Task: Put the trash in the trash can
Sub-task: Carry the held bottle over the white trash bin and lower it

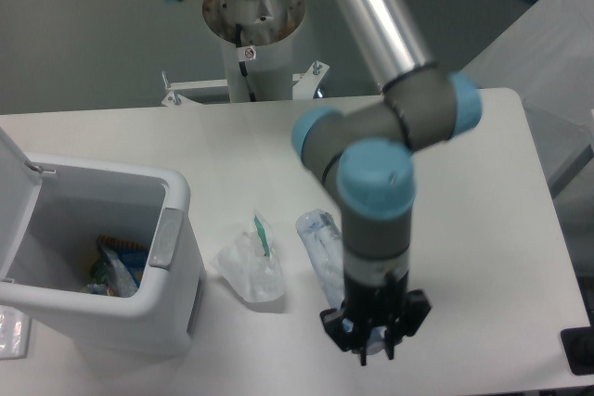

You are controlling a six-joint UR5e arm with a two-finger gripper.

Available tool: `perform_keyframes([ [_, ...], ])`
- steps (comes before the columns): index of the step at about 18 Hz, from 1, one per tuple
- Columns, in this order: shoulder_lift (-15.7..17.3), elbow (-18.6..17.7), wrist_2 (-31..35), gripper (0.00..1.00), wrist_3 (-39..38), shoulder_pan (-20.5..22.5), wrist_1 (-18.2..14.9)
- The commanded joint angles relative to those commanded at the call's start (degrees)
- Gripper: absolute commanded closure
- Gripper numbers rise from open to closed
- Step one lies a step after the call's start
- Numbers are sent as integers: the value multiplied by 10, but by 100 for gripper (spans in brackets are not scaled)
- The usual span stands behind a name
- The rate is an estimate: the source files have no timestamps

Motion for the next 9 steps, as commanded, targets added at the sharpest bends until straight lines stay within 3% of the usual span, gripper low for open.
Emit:
perform_keyframes([
  [9,47,27,-2,74,29,-40,51],
])
